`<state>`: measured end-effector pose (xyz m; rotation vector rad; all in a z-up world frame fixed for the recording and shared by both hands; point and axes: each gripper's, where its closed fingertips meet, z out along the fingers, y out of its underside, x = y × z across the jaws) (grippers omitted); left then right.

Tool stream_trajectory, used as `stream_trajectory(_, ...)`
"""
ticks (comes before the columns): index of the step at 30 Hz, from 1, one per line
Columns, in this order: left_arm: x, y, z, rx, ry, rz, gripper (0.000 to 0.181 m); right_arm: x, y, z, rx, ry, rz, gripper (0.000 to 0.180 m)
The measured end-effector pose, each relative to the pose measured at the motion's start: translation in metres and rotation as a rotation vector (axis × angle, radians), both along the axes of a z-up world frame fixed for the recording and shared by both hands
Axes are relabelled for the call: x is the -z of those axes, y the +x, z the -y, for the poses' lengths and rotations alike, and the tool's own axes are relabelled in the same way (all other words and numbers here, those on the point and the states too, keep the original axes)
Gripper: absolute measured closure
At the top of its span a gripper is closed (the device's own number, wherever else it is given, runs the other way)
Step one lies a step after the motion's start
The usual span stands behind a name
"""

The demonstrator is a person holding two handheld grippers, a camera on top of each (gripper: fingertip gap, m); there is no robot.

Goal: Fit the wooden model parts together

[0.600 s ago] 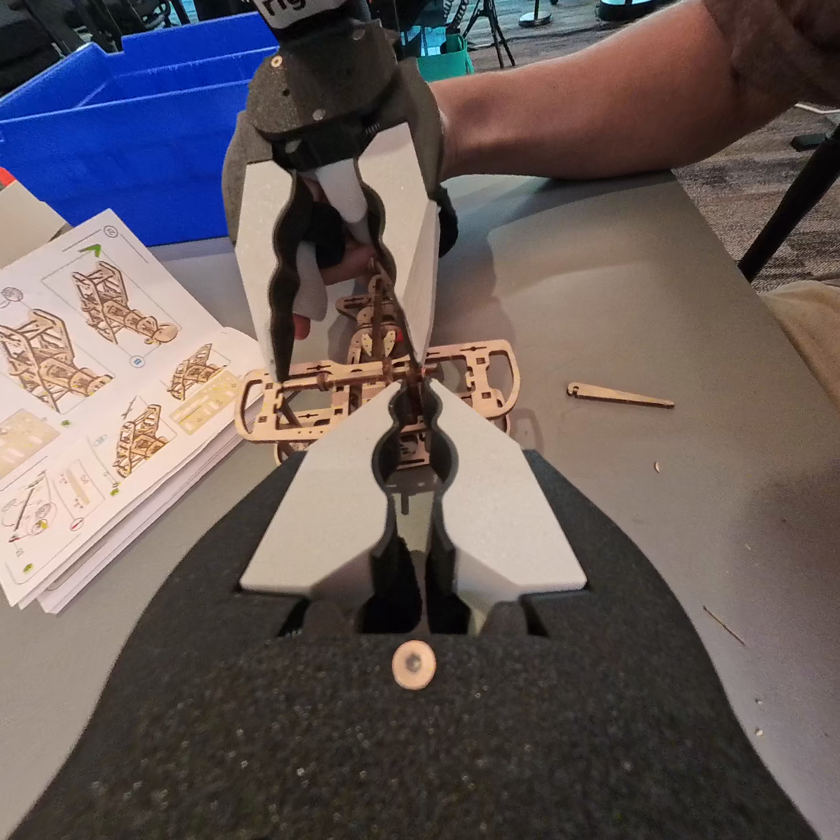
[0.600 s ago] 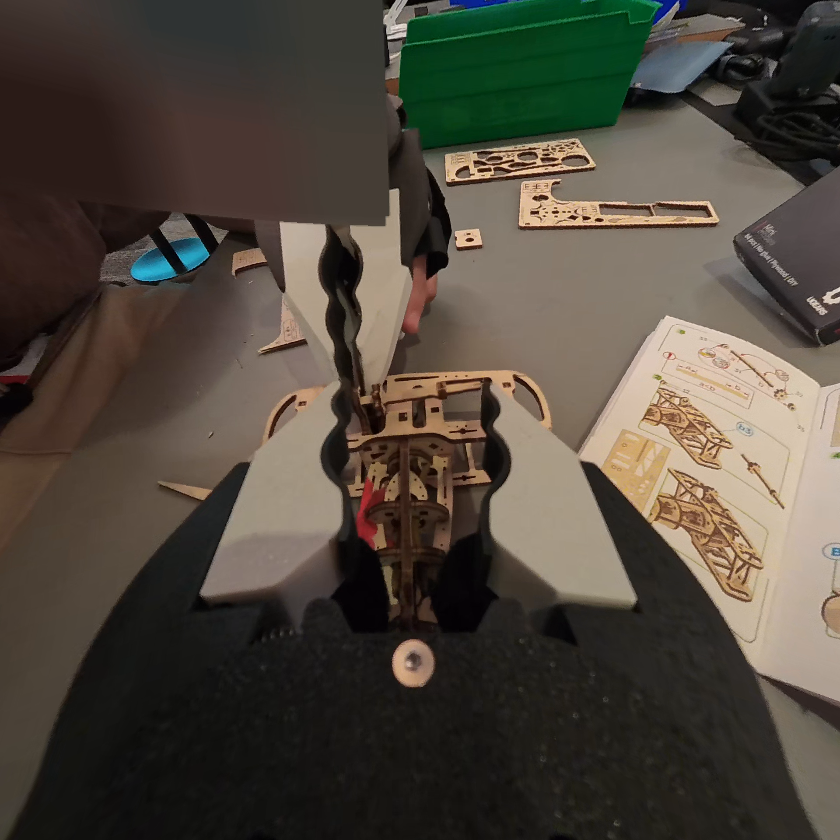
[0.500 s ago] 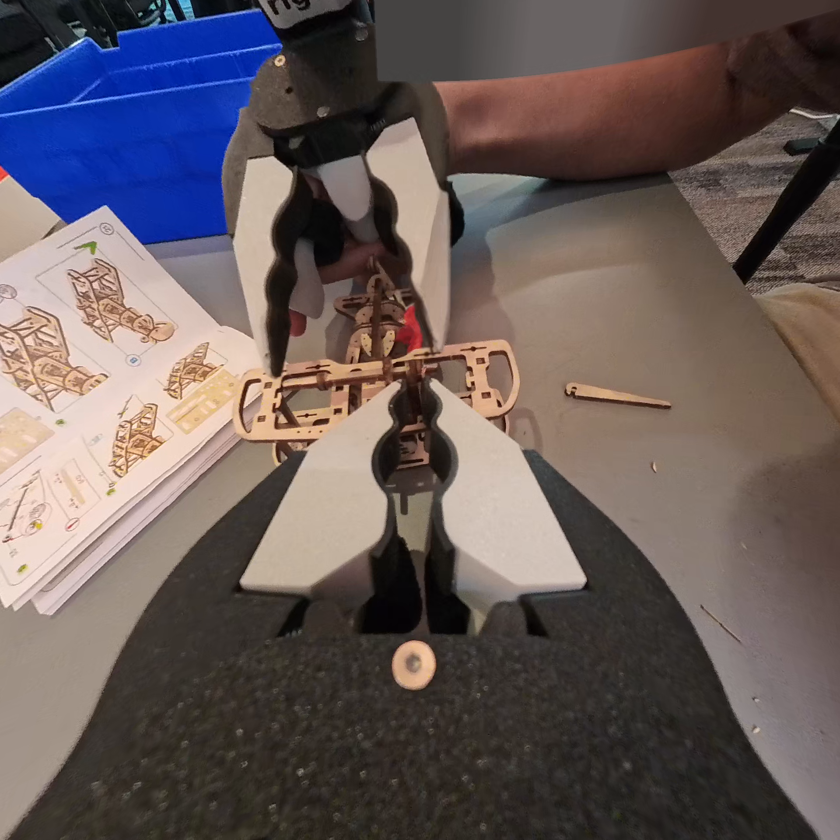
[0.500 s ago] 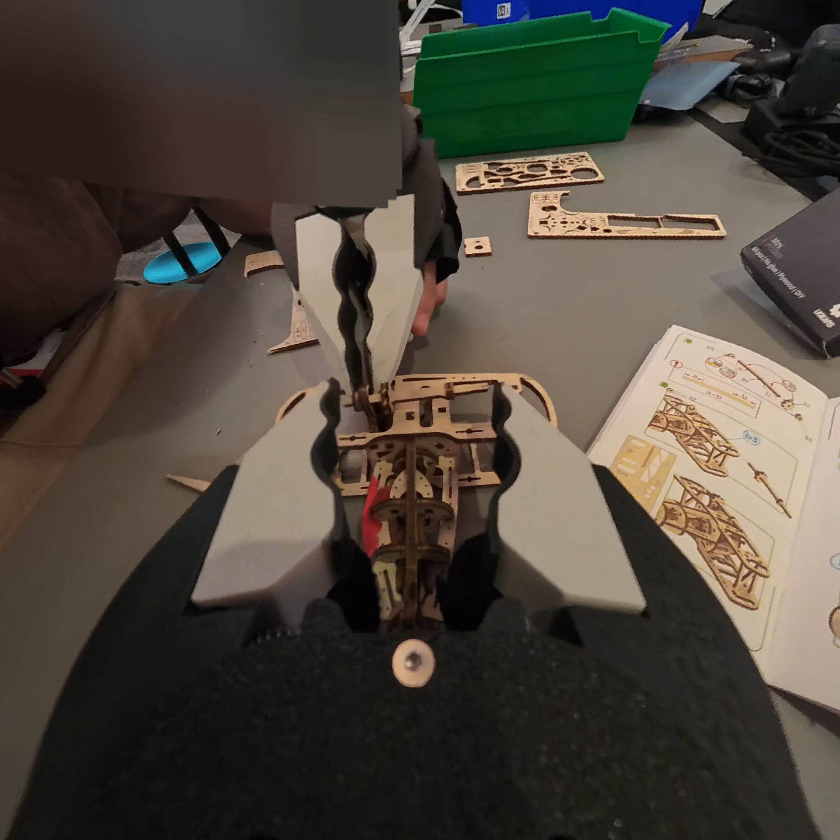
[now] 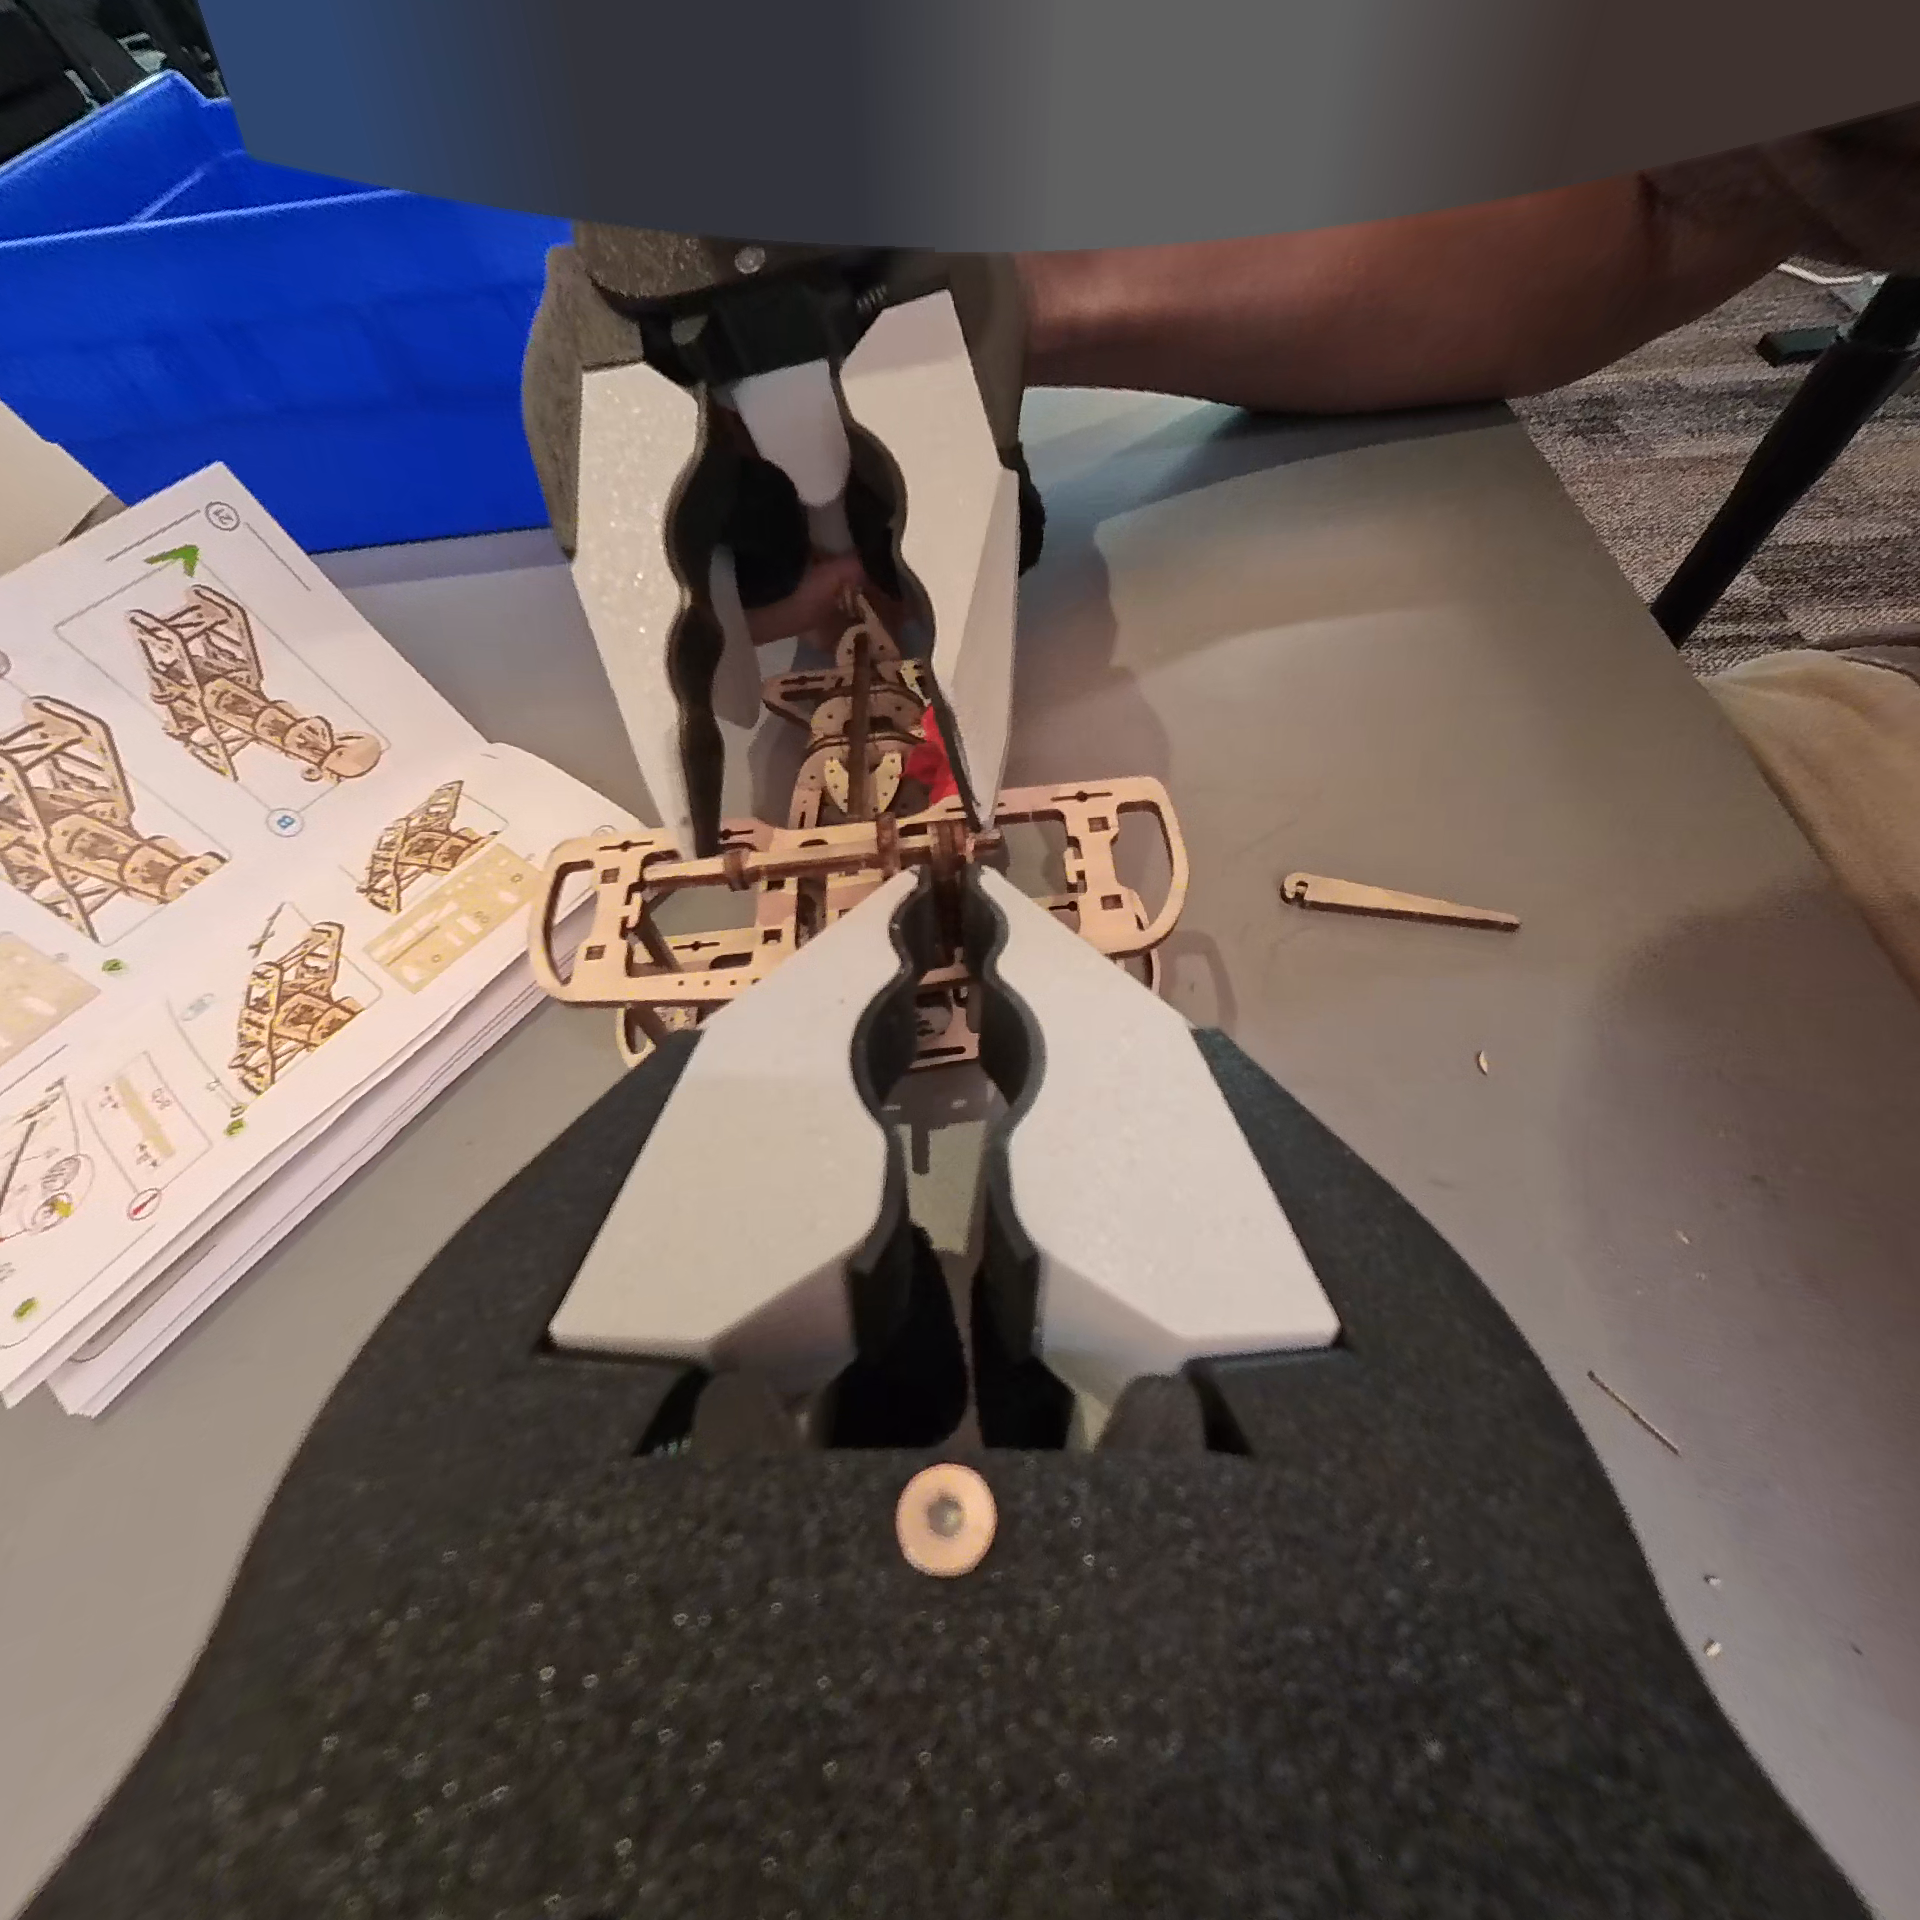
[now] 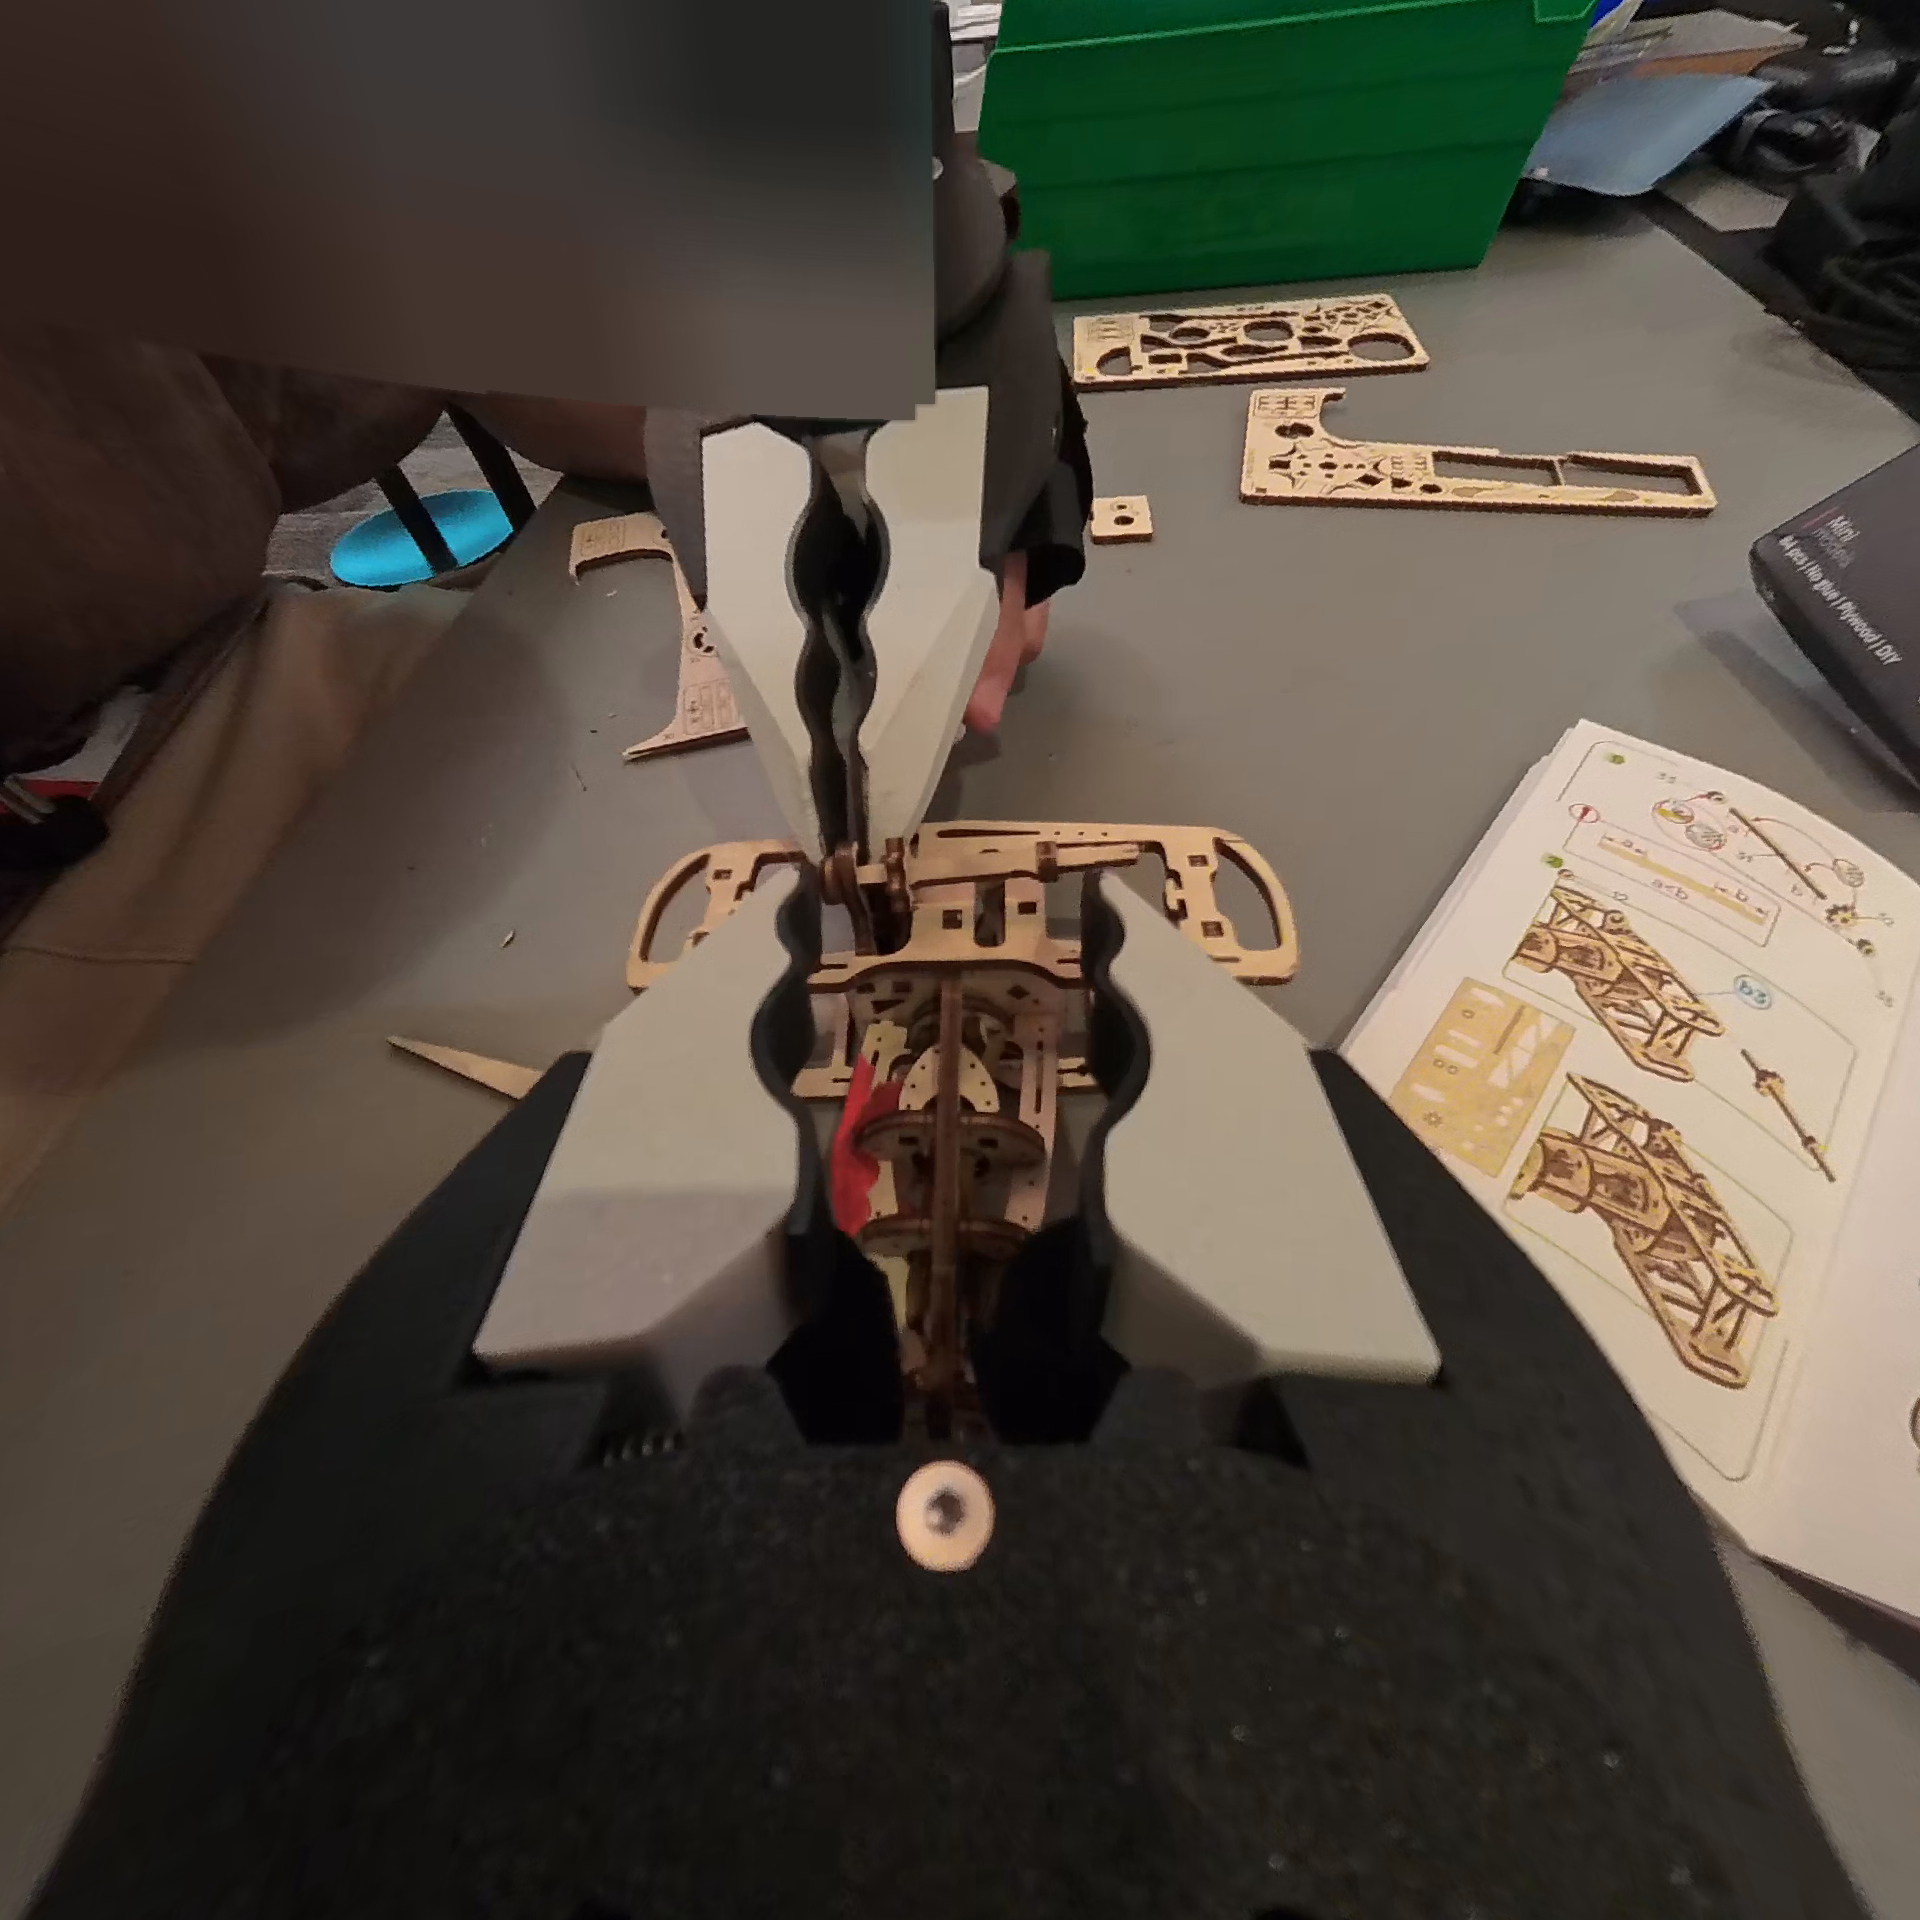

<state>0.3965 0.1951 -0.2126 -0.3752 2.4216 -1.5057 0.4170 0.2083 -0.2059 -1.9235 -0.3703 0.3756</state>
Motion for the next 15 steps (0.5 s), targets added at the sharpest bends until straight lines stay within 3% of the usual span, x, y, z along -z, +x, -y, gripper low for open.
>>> stream_trajectory(15, -0.0002, -0.0022, 0.0011, 0.006, 0.005, 0.014, 0.175, 0.0012, -0.0045, -0.0012, -0.040, -0.049, -0.086, 0.137)
